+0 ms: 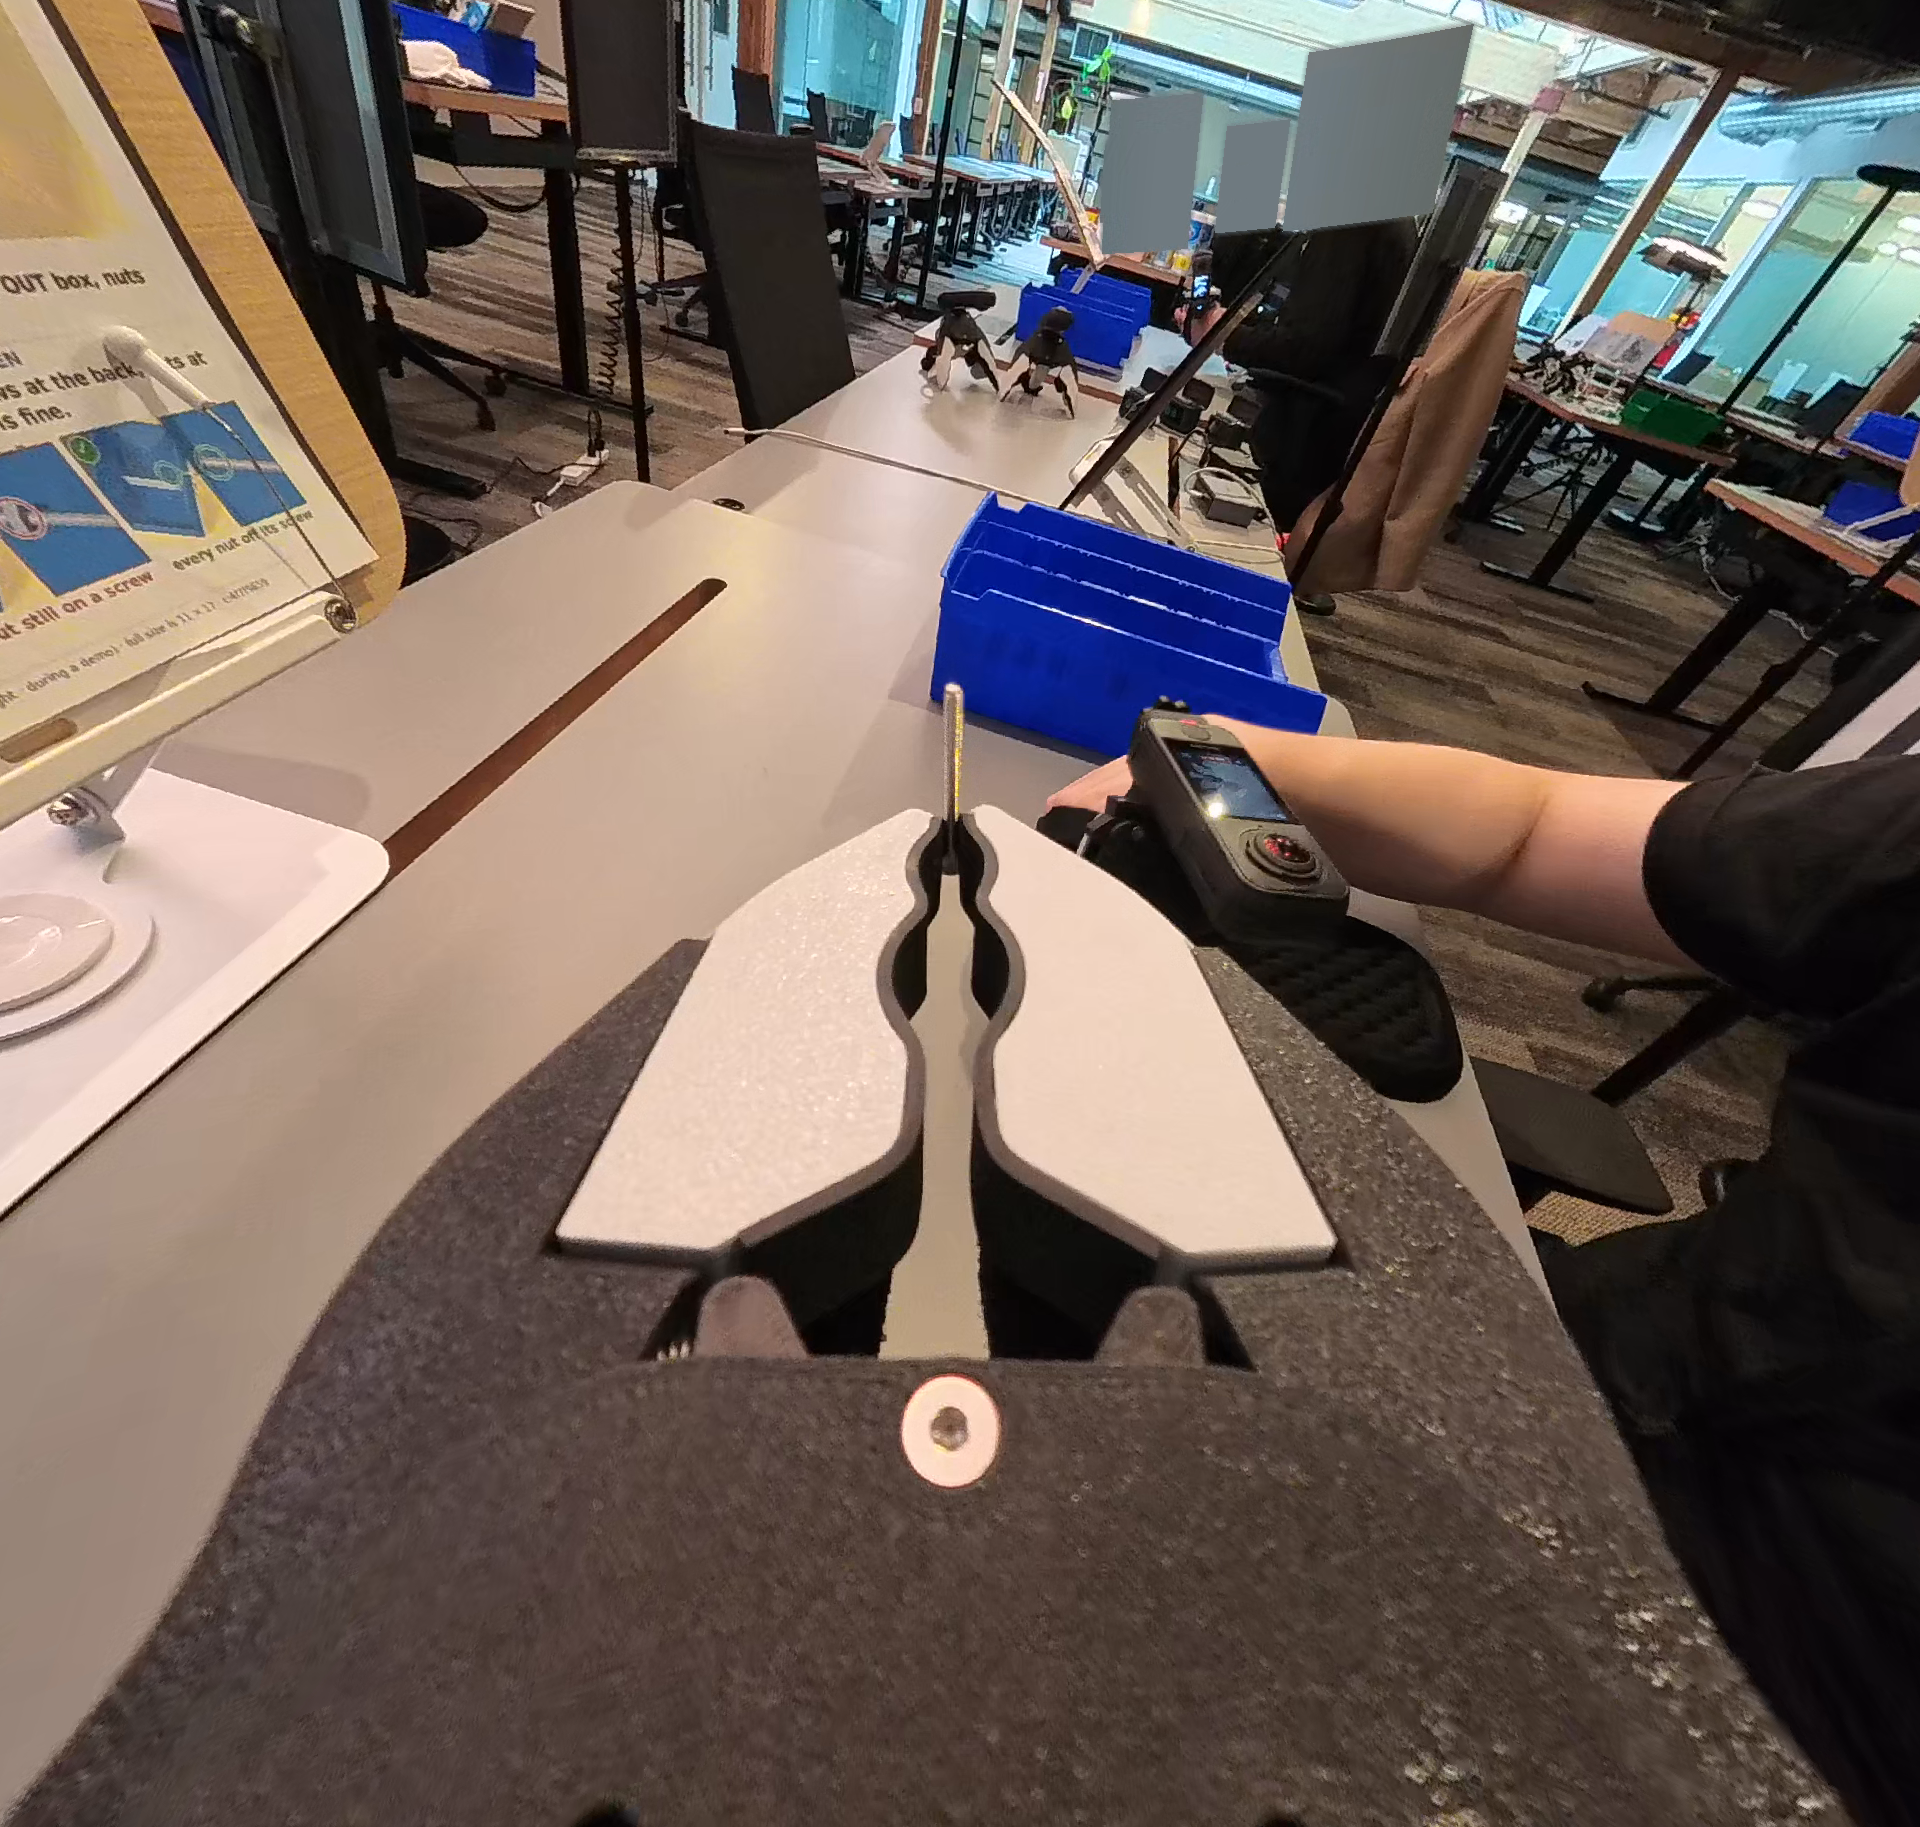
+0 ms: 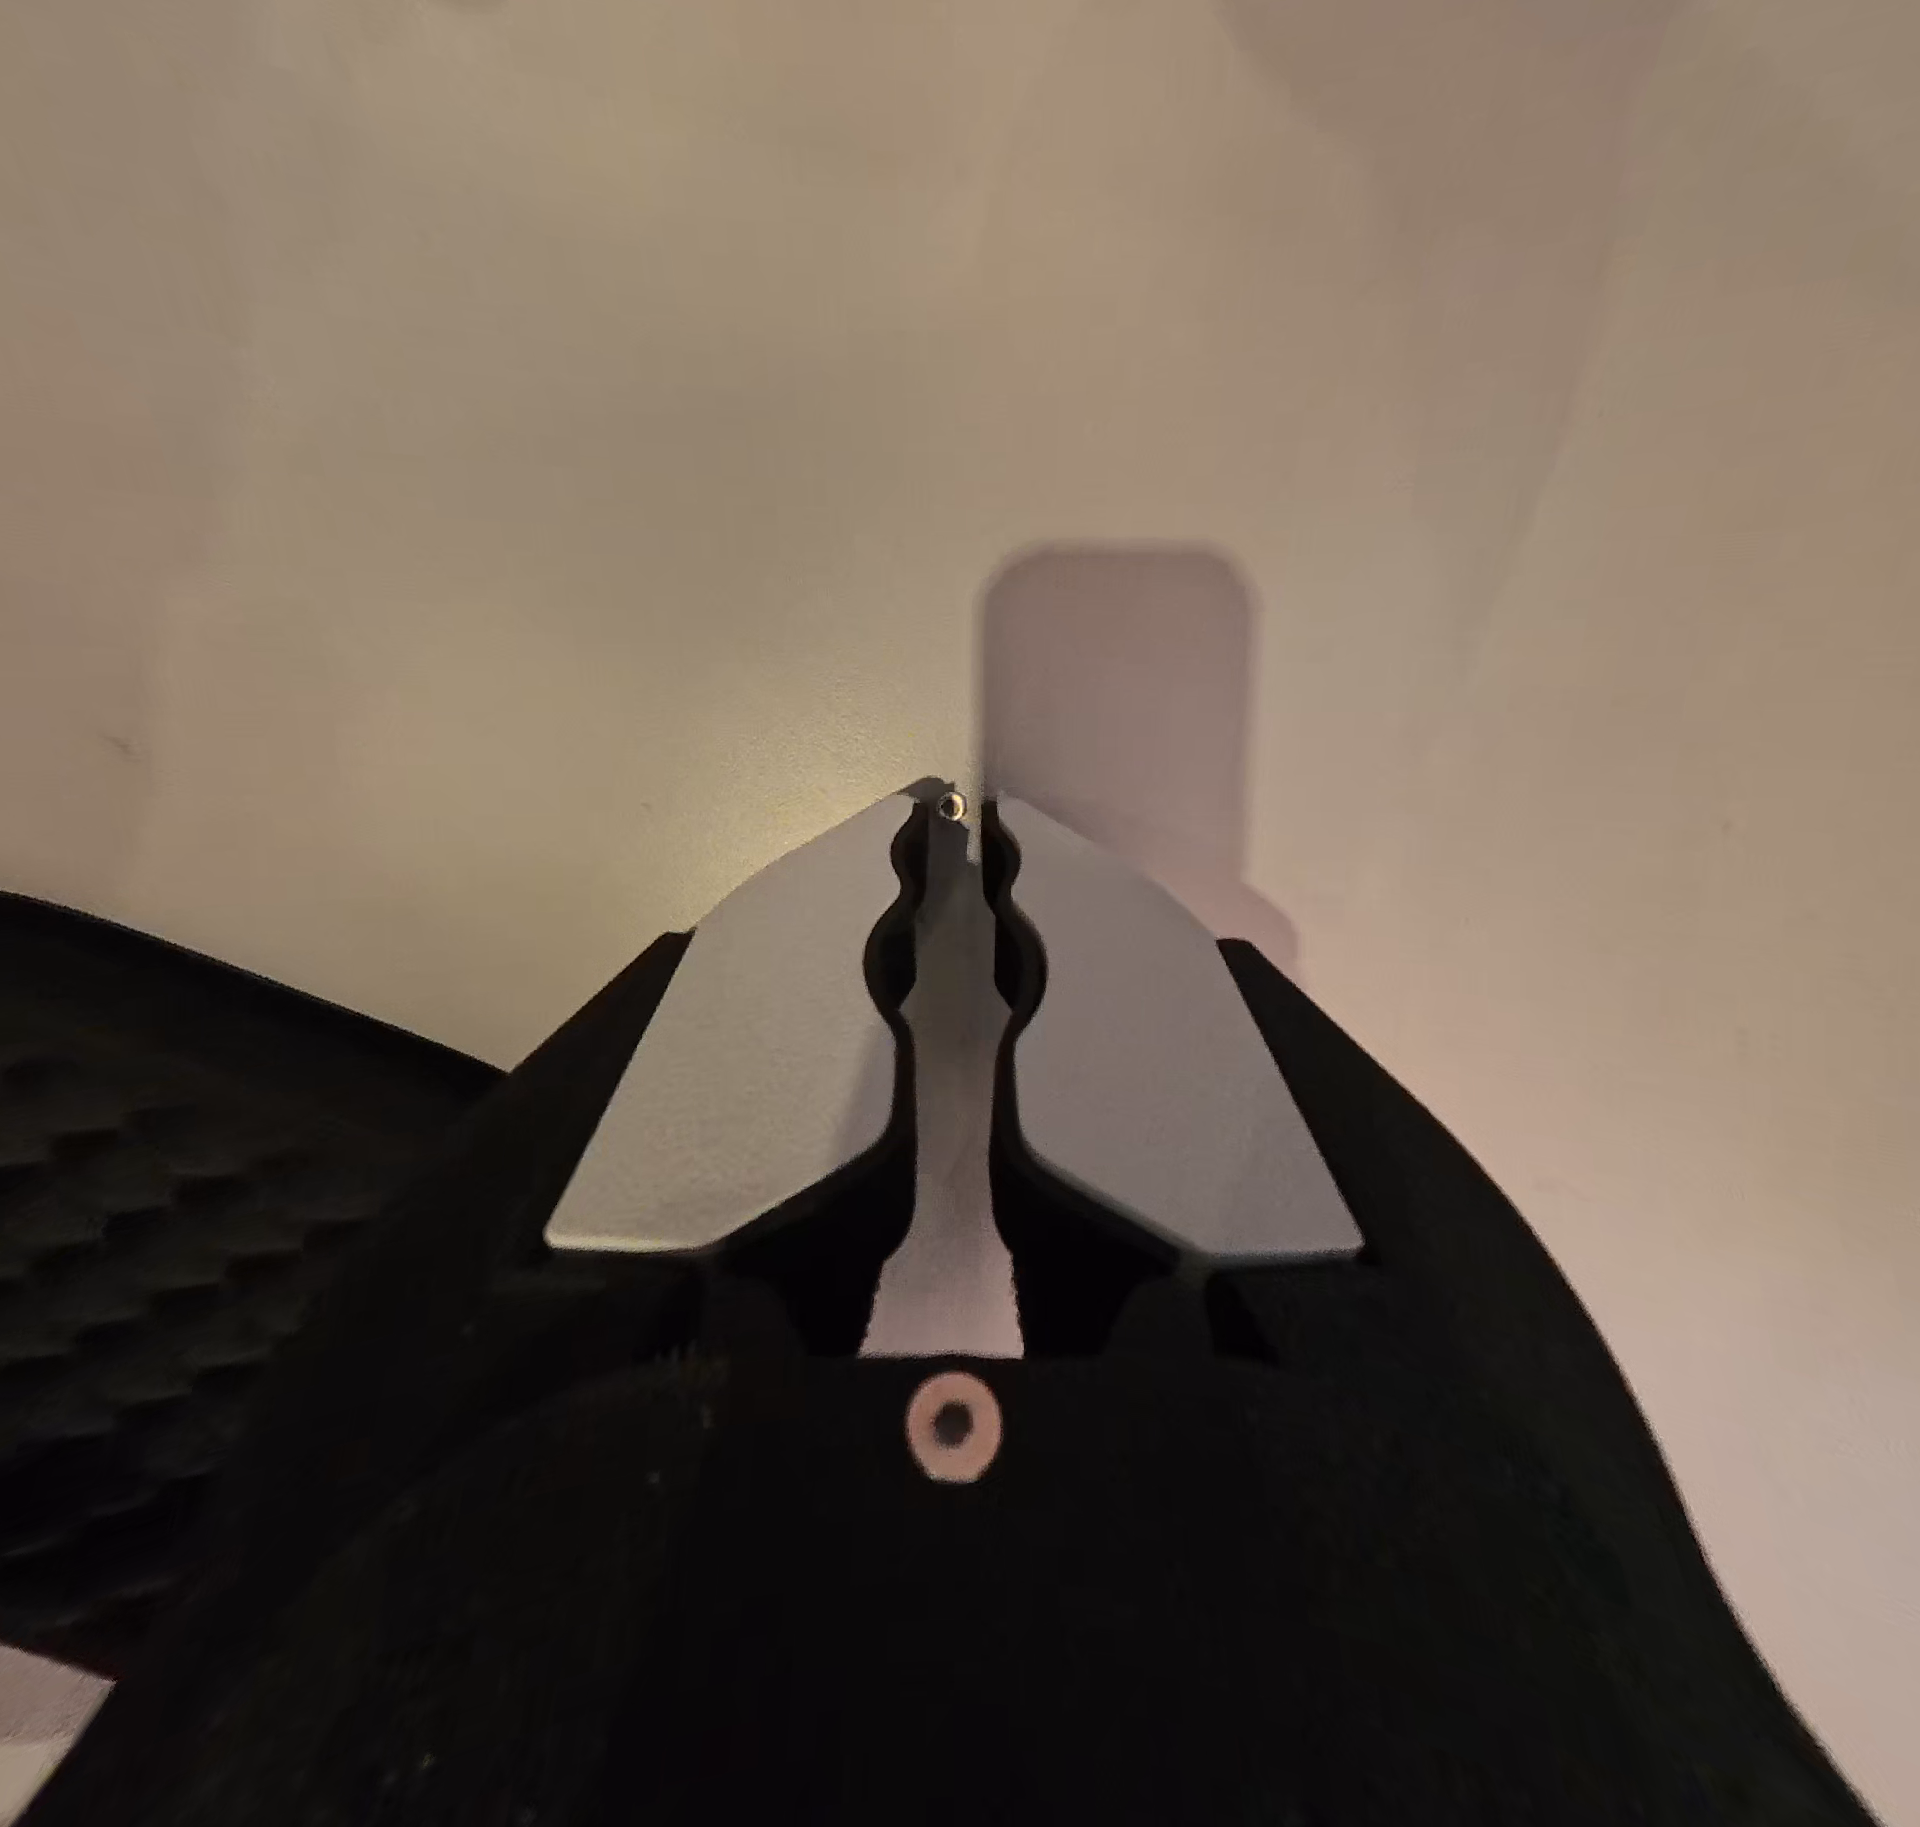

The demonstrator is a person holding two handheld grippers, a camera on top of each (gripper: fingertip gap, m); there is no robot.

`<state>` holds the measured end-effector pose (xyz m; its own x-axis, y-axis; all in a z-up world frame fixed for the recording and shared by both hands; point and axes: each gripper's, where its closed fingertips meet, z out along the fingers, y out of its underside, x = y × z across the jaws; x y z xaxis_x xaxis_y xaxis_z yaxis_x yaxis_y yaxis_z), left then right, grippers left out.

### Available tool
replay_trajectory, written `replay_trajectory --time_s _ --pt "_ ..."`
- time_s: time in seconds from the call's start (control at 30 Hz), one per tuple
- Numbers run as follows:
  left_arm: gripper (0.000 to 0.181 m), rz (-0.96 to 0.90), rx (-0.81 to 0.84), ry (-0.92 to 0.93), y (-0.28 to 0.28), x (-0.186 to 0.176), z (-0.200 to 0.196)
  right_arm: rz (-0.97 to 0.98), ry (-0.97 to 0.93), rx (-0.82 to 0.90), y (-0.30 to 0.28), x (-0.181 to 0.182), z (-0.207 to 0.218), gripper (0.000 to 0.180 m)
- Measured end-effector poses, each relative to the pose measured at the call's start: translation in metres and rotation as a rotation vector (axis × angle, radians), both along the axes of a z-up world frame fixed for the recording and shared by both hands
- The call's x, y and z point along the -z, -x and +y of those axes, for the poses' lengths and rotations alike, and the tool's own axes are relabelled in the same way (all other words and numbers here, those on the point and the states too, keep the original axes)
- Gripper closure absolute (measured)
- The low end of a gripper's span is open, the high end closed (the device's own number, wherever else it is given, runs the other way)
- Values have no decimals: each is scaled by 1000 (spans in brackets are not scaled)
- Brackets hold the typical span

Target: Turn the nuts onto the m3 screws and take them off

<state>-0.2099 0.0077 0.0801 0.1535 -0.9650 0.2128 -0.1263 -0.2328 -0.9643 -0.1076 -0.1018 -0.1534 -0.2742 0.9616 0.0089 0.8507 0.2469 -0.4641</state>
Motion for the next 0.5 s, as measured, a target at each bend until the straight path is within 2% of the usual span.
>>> replay_trajectory --time_s 0.5 --pt "179 15 12 7 -5 2 -3 41 -6 -26 2 2 0 174"
